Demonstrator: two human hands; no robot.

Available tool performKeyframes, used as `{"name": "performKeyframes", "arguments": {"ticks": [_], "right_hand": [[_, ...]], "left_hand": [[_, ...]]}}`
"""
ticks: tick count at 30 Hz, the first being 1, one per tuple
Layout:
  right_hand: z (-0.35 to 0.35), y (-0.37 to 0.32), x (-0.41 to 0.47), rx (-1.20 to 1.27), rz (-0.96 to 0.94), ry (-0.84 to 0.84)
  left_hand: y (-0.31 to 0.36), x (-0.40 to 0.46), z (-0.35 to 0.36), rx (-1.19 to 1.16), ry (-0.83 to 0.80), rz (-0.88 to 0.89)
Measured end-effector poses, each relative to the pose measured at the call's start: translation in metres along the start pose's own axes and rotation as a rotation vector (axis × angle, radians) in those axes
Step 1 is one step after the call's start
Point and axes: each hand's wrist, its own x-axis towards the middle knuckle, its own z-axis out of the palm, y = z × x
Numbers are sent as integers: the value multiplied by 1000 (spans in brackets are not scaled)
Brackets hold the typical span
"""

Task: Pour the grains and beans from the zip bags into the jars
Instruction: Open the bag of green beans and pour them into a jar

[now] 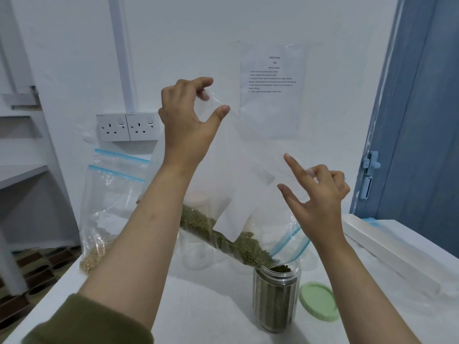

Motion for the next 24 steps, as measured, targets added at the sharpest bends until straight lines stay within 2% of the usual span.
{"name": "performKeyframes", "arguments": {"ticks": [24], "right_hand": [[-2,-5,-3,17,25,-3]], "left_hand": [[3,-1,-4,12,-3,16]]}}
